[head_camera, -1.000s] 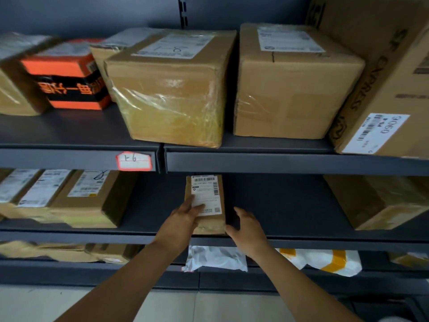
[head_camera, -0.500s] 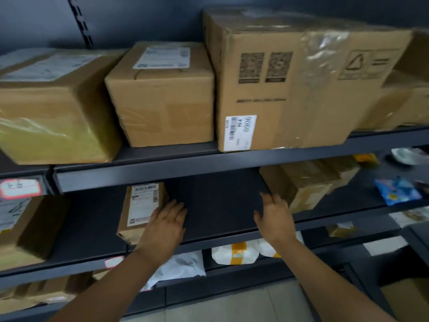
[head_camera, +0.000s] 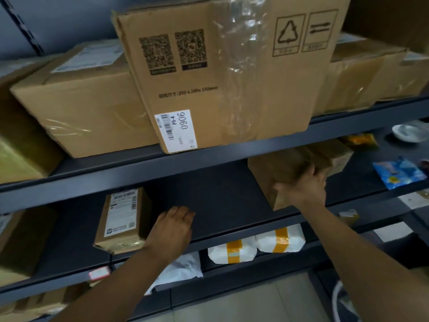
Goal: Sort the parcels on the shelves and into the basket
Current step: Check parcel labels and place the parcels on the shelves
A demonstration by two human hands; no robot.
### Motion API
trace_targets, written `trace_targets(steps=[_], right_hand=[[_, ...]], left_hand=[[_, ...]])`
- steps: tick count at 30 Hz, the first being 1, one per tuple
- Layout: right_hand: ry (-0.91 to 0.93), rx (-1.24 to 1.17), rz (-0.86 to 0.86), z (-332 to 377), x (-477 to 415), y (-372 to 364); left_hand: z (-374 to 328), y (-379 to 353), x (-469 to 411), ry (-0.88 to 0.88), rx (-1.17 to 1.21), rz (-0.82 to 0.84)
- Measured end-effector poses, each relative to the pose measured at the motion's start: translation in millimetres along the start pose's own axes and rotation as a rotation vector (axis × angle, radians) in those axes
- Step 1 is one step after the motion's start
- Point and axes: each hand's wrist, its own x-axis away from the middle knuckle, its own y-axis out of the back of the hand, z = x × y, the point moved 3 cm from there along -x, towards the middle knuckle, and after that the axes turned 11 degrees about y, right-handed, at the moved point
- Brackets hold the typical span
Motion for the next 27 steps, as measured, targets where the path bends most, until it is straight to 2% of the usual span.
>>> trace_targets(steps=[2, 6, 9, 11, 13, 15, 19, 22, 27], right_hand=[[0.103, 0.115, -0.092, 8.0, 15.9, -9.3], [0.472, 0.335, -0.186, 27.6, 60.3, -41.3], [0.678, 0.356, -0.143, 35.5, 84.2, -65.0], [0.745, 0.264, -0.112, 38.0, 91.2, -72.4], [0.676, 0.159, -0.139, 38.9, 84.7, -64.4], [0.495, 0.048, -0.105, 34.9, 65.9, -53.7], [0.113, -0.231, 0.138, 18.7, 25.0, -52.7], [0.073, -0.398, 0.193, 16.3, 32.1, -68.5], [0.145, -0.418, 0.156, 27.1, 67.7, -90.6]], left_hand=[[4.0, -3.3, -0.1, 0.026, -0.012, 0.01], [2.0, -6.3, 1.2, 0.069, 0.026, 0.015], [-4.7, -6.2, 3.3, 0.064, 0.065, 0.013], [-8.3, -4.3, 4.4, 0.047, 0.09, 0.024], [-9.5, -3.3, 4.4, 0.054, 0.097, 0.05], [-14.2, -0.3, 5.4, 0.078, 0.141, 0.101], [-24.2, -1.9, 4.4, 0.146, 0.21, 0.233], [-30.2, -1.3, 1.1, 0.149, 0.278, 0.278], [-31.7, -9.0, -1.1, 0.155, 0.362, 0.307]])
